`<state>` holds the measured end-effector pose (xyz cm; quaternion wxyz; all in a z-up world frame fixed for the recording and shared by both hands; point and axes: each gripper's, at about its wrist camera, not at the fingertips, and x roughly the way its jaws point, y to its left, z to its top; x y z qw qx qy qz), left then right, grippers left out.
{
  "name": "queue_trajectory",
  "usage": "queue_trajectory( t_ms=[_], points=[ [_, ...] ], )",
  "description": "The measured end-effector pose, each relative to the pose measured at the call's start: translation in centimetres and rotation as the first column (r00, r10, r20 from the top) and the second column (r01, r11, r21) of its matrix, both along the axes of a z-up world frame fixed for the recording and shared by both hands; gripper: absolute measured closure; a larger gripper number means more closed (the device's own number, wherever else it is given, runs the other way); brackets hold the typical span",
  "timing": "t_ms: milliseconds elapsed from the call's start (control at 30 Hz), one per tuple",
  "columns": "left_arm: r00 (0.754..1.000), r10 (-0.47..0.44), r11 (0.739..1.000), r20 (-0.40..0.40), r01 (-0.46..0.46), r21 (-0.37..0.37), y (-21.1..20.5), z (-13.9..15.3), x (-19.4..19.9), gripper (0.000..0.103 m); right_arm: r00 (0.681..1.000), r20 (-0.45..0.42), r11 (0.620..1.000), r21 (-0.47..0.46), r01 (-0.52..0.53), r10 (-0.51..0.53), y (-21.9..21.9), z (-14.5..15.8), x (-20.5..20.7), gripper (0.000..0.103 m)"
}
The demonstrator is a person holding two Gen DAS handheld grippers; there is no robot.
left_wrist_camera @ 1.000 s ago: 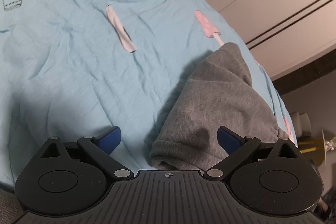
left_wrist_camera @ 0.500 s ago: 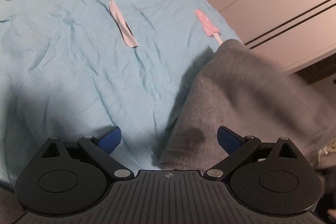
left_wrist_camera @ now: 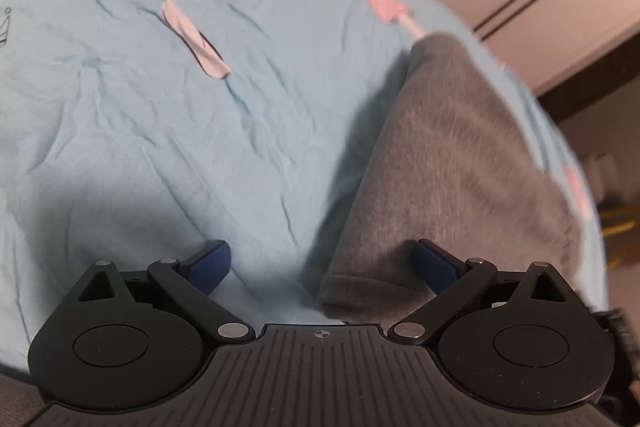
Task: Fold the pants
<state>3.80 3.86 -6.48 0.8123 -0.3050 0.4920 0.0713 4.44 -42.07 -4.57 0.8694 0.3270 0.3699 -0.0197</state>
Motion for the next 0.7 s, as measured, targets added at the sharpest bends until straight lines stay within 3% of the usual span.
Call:
queue_trajectory(
  t_ms=[67, 133, 167, 233, 300, 333, 367, 433, 533, 600, 700],
  points=[
    [1.0, -0.008, 1.0, -0.017, 0.009, 0.015, -0.1, -0.2, 0.4, 0.002, 1.0, 0.017, 0.998, -0.065, 0.016, -0.015, 0.2, 1.0, -1.0, 0.024],
    [1.0, -0.011, 1.0, -0.016, 0.011, 0.021, -0.2, -0.3, 0.4, 0.002, 0.999, 0.032, 0.966, -0.256, 0.043, -0.036, 1.6, 2.9, -1.6, 0.015],
    [1.0, -0.01, 1.0, -0.015, 0.01, 0.02, -0.2, -0.3, 0.4, 0.002, 0.997, 0.076, 0.965, -0.258, 0.036, -0.017, 1.5, 3.7, -2.0, 0.015],
    [1.0, -0.002, 1.0, -0.014, 0.002, 0.007, -0.1, -0.4, 0.2, 0.002, 0.989, 0.144, 0.992, -0.122, -0.011, 0.029, 1.1, 4.6, -2.8, 0.015],
    [1.0, 0.004, 1.0, -0.015, -0.004, 0.0, 0.0, -0.5, 0.1, 0.002, 0.986, 0.155, 0.997, 0.013, -0.071, 0.068, 0.8, 4.4, -2.5, 0.016],
    [1.0, 0.005, 1.0, -0.014, -0.005, 0.001, 0.0, -0.4, 0.0, 0.002, 0.989, 0.132, 0.997, 0.023, -0.074, 0.07, 1.0, 4.0, -2.1, 0.024],
    [1.0, 0.005, 1.0, -0.013, -0.005, 0.002, -0.1, -0.3, 0.0, 0.002, 0.994, 0.088, 0.997, 0.017, -0.069, 0.067, 1.1, 3.2, -1.3, 0.043],
    [1.0, 0.007, 1.0, -0.009, -0.007, -0.001, -0.1, -0.3, -0.2, 0.002, 0.998, 0.018, 0.996, 0.064, -0.054, 0.053, 1.1, 2.0, -0.3, 0.067],
    [1.0, 0.007, 1.0, -0.013, -0.007, -0.004, 0.0, -0.3, 0.0, 0.002, 1.0, 0.003, 0.996, 0.082, -0.03, 0.03, 1.0, 2.0, 0.1, 0.068],
    [1.0, 0.007, 1.0, -0.014, -0.007, -0.003, -0.1, -0.3, 0.0, 0.002, 0.996, -0.089, 0.997, 0.08, -0.001, 0.008, 1.3, 1.3, 0.3, 0.068],
    [1.0, 0.008, 1.0, -0.014, -0.008, -0.005, -0.1, -0.4, 0.0, 0.002, 0.997, -0.082, 0.996, 0.09, 0.016, -0.008, 1.4, 1.3, 0.4, 0.063]
  ],
)
